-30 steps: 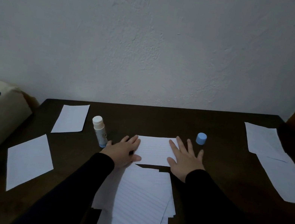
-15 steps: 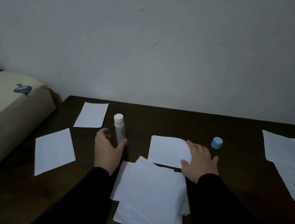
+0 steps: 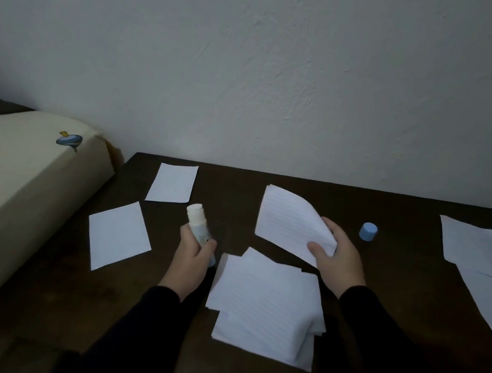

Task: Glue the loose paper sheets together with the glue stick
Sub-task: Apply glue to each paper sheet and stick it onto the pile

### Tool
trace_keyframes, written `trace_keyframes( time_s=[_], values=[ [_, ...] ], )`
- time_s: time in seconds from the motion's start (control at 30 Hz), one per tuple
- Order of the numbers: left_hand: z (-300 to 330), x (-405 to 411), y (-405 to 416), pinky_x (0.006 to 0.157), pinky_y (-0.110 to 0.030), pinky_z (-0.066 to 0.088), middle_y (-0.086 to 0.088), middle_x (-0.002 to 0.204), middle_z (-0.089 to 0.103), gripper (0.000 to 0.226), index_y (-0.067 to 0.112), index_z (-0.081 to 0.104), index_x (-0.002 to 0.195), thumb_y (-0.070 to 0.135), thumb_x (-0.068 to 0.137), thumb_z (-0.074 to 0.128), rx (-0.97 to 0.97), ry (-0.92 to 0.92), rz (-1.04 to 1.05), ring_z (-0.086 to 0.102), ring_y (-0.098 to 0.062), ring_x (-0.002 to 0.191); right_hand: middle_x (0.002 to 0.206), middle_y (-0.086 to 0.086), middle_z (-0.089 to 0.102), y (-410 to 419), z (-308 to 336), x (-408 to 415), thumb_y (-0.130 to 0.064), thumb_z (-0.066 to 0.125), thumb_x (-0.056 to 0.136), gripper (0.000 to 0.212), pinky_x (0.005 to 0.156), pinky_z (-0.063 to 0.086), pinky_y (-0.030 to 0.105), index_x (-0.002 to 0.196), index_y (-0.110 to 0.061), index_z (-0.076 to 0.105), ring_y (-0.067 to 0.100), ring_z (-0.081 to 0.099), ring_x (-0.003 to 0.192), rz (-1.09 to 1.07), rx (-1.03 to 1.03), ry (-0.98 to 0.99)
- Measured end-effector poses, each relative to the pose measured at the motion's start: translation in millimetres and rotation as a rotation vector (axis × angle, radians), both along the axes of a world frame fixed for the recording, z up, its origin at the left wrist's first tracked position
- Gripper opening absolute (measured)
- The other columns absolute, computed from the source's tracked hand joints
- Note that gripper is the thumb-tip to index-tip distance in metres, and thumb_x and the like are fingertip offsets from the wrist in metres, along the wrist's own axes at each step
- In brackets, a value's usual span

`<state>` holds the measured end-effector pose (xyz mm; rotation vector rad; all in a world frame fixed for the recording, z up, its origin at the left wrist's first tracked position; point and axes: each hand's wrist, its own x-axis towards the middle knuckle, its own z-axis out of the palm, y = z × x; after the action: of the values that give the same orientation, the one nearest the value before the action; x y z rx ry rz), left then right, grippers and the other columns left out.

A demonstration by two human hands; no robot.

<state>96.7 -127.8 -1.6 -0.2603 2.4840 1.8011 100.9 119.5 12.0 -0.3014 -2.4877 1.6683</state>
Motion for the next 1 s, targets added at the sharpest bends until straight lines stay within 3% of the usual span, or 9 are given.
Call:
trace_keyframes(
  time_s=[0.1,0.17,0.3,0.5,0.67,0.8,1.0],
  values=[
    [-7.7,22.4,-12.2,0.096,-0.030,0.036,0.003,0.128,0.041,0.046,0.020,0.022,0.138,0.028,0.101,0.047,-0.062,0.007,-0.033,0.042,-0.012,0.117,0.117,-0.011,0.054,-5.4,2.7,21.9,-0.010,0.064,0.090,0.053,0.088,0.046,0.022,0.138,-0.026,0.046,0.007,0.052,0.108,0.032,-0.090,0.022],
    [-11.5,32.3,-17.7,0.100,-0.032,0.037,-0.002,0.136,0.043,0.048,0.019,0.024,0.140,0.029,0.100,0.048,-0.065,0.035,-0.001,0.043,-0.018,0.125,0.120,-0.009,0.055,-8.8,0.5,34.8,-0.012,0.065,0.089,0.057,0.091,0.047,0.028,0.139,-0.027,0.044,0.010,0.053,0.109,0.069,-0.100,-0.040],
    [-14.0,40.9,-20.4,0.100,-0.035,0.038,-0.005,0.141,0.045,0.050,0.020,0.029,0.141,0.032,0.098,0.052,-0.053,0.072,0.085,0.045,-0.023,0.128,0.133,-0.006,0.049,-20.5,-7.5,54.2,-0.016,0.066,0.089,0.063,0.094,0.040,0.026,0.144,-0.027,0.038,0.009,0.047,0.114,0.123,0.092,-0.174],
    [-17.7,43.1,-23.2,0.096,-0.032,0.039,-0.007,0.137,0.049,0.049,0.017,0.033,0.139,0.032,0.097,0.054,-0.018,0.099,0.136,0.048,-0.021,0.122,0.148,0.002,0.032,-29.2,-15.9,60.9,-0.021,0.067,0.089,0.076,0.110,0.030,0.033,0.150,-0.030,0.023,0.020,0.035,0.134,0.097,0.348,-0.295],
    [-17.1,40.6,-22.2,0.101,-0.037,0.039,-0.007,0.141,0.046,0.054,0.019,0.031,0.142,0.033,0.096,0.055,-0.011,0.094,0.132,0.046,-0.025,0.128,0.150,-0.003,0.013,-32.4,-28.0,59.5,-0.031,0.062,0.092,0.050,0.115,0.022,0.034,0.139,-0.022,0.048,0.018,0.020,0.137,0.064,0.541,-0.366],
    [-19.4,39.1,-23.8,0.100,-0.037,0.040,-0.006,0.141,0.046,0.054,0.021,0.032,0.142,0.034,0.095,0.056,0.013,0.078,0.124,0.046,-0.023,0.127,0.152,-0.008,0.021,-35.9,-30.1,56.4,-0.037,0.054,0.095,0.051,0.114,0.022,0.036,0.144,-0.026,0.040,0.017,0.020,0.137,0.100,0.679,-0.397],
    [-19.5,38.5,-24.8,0.102,-0.041,0.041,-0.005,0.141,0.047,0.055,0.022,0.033,0.143,0.034,0.095,0.057,0.013,0.049,0.107,0.046,-0.023,0.128,0.155,-0.008,0.018,-38.9,-38.8,66.0,-0.039,0.041,0.099,0.049,0.113,0.018,0.038,0.145,-0.030,0.032,0.018,0.015,0.140,0.108,0.766,-0.358]
  ],
)
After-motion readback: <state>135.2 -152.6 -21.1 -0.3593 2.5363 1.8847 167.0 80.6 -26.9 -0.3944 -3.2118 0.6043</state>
